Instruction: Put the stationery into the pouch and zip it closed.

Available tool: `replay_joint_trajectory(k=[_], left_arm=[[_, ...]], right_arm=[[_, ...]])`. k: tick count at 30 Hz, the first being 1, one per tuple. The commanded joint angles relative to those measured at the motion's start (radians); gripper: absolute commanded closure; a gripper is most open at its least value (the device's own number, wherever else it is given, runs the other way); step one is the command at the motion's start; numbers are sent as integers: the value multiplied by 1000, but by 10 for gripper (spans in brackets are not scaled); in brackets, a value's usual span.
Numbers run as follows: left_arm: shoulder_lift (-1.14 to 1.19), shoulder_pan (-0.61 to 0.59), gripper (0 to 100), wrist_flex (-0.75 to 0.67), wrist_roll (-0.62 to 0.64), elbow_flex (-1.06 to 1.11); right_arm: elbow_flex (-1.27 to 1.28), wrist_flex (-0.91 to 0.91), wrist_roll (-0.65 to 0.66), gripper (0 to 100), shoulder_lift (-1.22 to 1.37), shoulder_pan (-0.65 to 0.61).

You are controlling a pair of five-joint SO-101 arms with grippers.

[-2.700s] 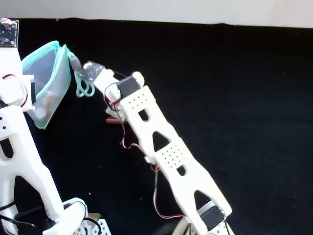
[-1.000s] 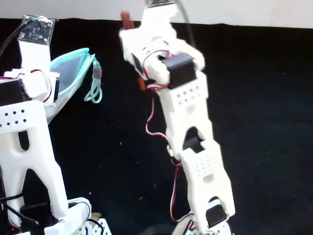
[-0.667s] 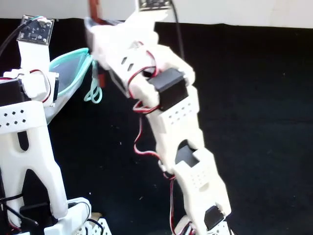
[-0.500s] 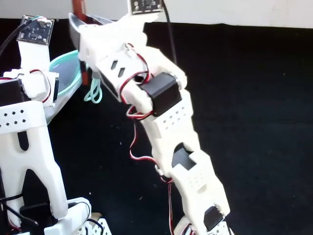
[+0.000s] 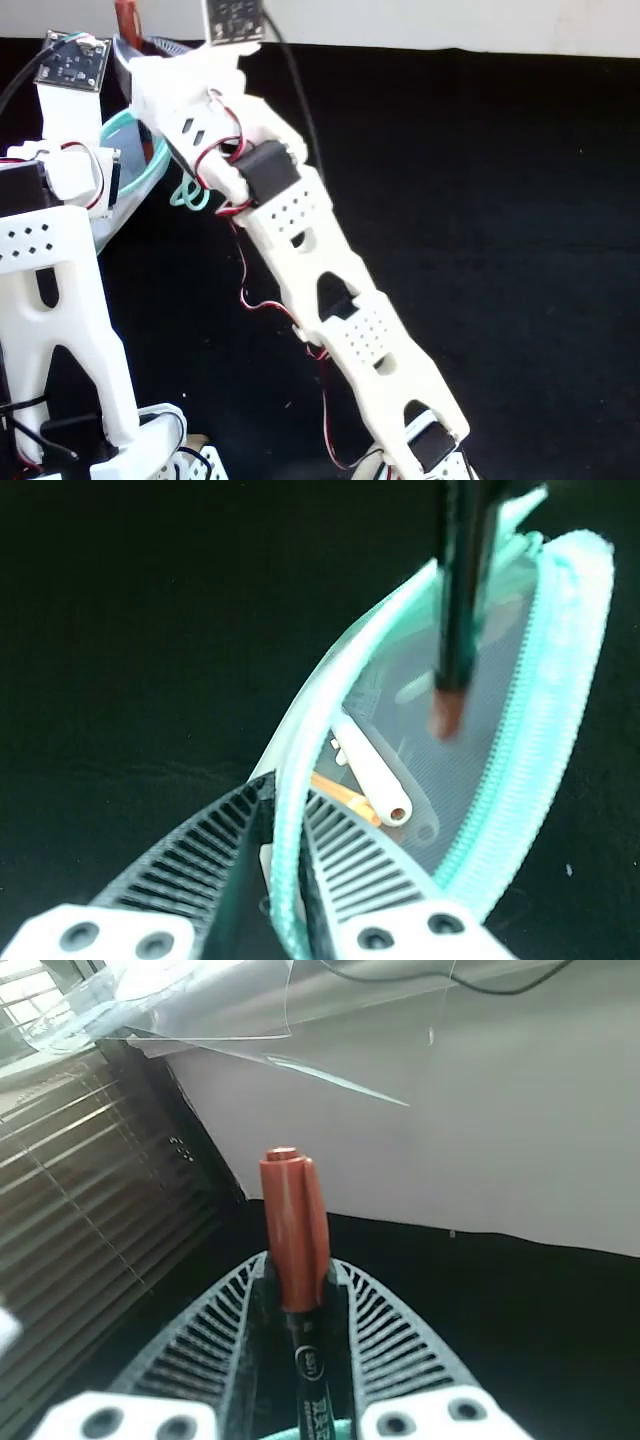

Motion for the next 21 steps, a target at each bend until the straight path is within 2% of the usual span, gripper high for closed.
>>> replay_joint_trajectory(k=[1, 7, 13, 21], left_arm=[[36, 4, 993, -8, 11, 16], [38, -51, 993, -21, 11, 16], [38, -151, 993, -29, 15, 7], [38, -159, 993, -29, 15, 13]], right_arm=[[-102, -33, 63, 992, 38, -15], [-102, 35, 175, 992, 65, -21], [-102, 248, 173, 992, -12, -48], [-102, 360, 178, 991, -136, -99]])
